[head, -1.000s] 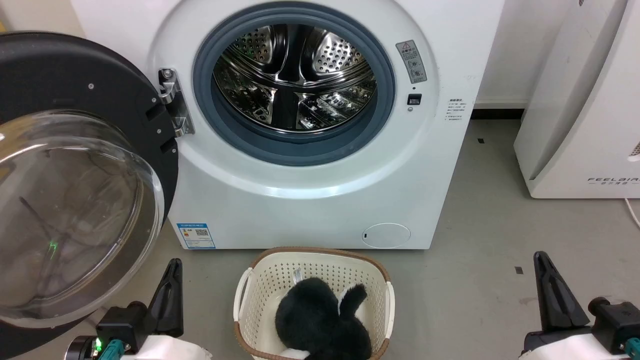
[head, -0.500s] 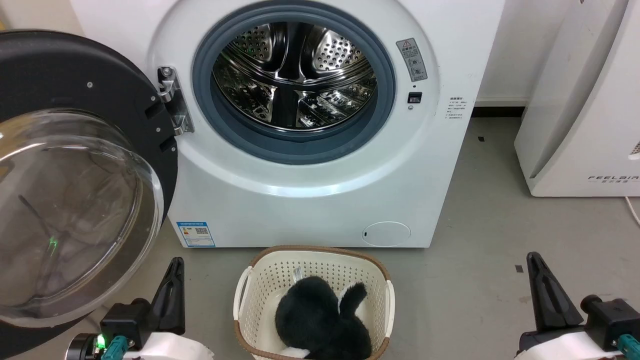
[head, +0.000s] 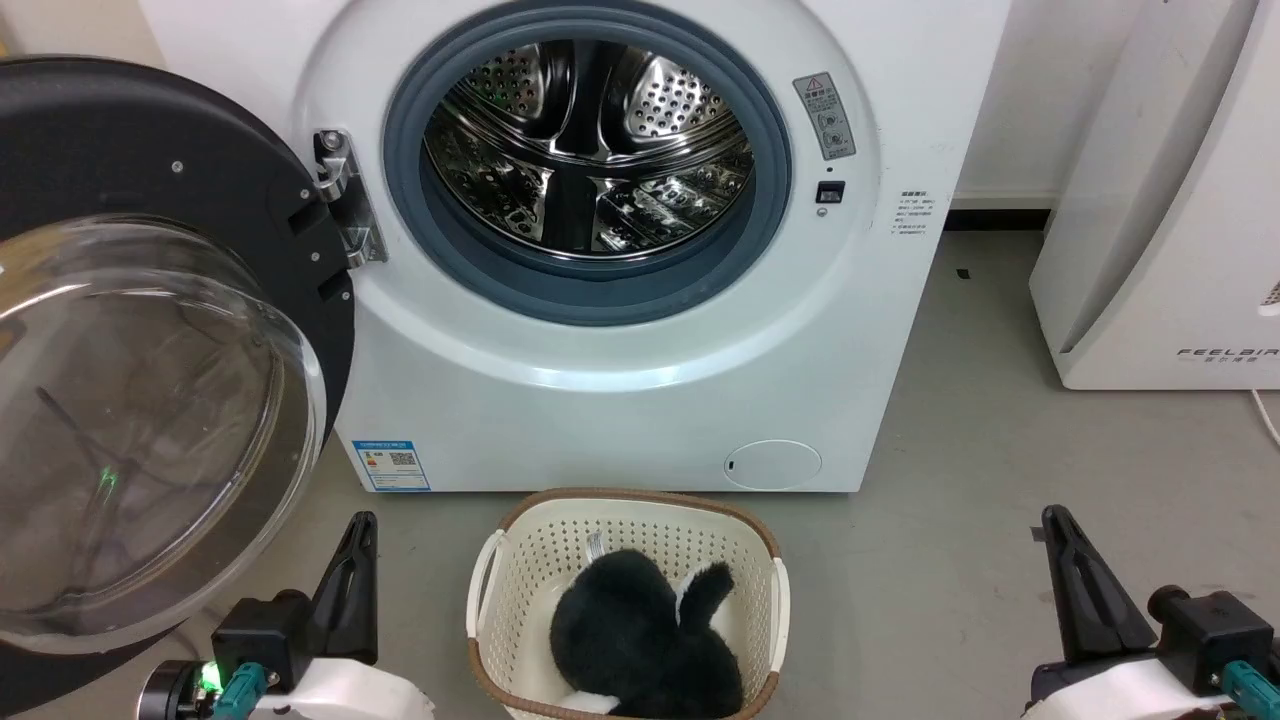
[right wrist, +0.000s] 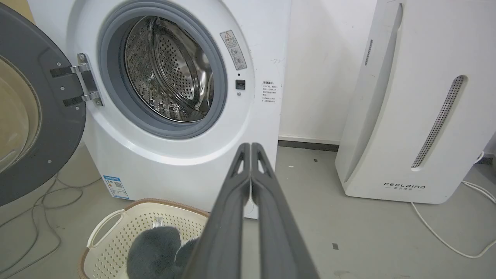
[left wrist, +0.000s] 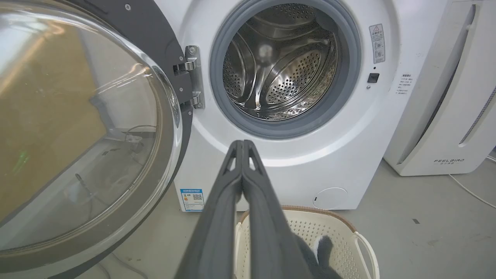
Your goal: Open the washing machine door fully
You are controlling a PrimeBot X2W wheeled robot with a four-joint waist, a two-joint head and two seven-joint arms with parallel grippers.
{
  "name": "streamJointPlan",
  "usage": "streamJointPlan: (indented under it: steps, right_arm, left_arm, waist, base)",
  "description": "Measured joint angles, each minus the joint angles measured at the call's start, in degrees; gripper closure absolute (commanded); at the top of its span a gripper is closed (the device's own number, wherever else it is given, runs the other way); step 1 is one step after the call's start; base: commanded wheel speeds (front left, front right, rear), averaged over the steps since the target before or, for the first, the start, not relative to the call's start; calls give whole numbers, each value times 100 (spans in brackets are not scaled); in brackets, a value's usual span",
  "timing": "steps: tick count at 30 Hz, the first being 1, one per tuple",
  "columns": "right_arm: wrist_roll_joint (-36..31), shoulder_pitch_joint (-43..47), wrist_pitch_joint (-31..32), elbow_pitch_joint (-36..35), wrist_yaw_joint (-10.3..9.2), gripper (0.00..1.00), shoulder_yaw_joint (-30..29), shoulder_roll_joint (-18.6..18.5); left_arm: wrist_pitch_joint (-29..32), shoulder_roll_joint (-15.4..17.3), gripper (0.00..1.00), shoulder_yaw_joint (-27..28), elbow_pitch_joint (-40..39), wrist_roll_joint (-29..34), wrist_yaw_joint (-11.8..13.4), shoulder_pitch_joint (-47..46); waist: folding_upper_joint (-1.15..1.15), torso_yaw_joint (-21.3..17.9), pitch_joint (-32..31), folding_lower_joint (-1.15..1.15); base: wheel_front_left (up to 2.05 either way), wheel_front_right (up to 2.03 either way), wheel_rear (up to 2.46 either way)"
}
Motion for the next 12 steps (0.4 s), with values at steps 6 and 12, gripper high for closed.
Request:
streamJointPlan:
  steps: [6, 12]
  right_arm:
    - [-9, -15, 75, -22, 0, 100, 38, 0]
    - [-10, -16, 146, -33, -1, 100, 75, 0]
  left_arm:
    - [71, -1, 100, -32, -32, 16, 48, -3]
    - [147, -1, 100, -52, -78, 49, 76, -4]
  waist:
    - [0, 0, 13, 0]
    - [0, 1, 25, 0]
  base:
    - [0, 0, 0]
    - [0, 0, 0]
